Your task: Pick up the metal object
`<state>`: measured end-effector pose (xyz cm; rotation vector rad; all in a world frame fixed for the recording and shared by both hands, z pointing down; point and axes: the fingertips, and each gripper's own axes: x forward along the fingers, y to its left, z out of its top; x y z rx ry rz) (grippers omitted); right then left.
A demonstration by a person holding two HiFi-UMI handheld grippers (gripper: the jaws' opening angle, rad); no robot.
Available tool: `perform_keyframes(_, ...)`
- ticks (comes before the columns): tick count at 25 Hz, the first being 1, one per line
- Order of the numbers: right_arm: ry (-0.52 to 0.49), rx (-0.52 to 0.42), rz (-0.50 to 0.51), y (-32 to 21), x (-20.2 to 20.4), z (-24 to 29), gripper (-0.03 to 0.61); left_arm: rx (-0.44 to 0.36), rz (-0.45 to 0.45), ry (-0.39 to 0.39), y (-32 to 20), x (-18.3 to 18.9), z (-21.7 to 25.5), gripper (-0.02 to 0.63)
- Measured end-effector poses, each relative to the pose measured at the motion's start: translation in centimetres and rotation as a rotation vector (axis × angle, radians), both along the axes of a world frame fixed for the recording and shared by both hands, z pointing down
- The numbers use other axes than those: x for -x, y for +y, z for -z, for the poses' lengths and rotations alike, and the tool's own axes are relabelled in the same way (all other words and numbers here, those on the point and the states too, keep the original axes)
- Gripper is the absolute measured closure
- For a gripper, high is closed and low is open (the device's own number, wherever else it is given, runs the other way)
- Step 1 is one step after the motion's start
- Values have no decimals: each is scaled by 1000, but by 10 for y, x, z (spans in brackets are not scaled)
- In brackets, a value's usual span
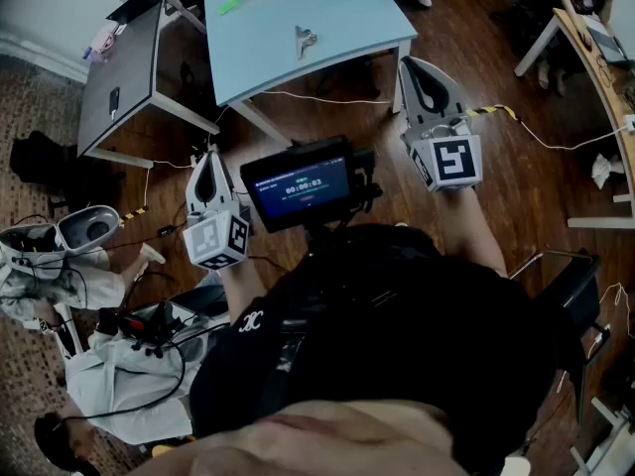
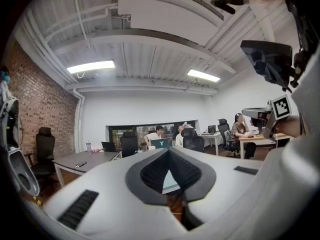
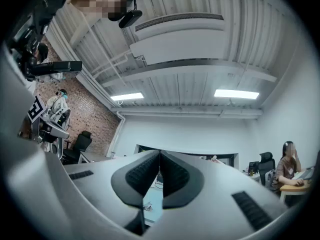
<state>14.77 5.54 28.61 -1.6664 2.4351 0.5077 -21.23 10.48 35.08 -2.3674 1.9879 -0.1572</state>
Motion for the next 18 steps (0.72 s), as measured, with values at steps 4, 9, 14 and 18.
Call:
perform_keyframes(4, -12, 11, 10, 20, -17, -5, 594, -12, 6, -12, 23, -17, 0, 607)
perform_keyframes(9, -18, 48, 0, 3, -8, -11, 594, -19, 4, -10, 6, -4, 4, 607)
perform_keyframes(14, -29, 59, -35, -11, 53, -23, 594, -44, -30, -5, -21, 62, -3, 607)
perform_keyframes(18, -25, 75, -71, -12, 77, -33, 594, -48, -67, -9, -35, 88, -6, 606)
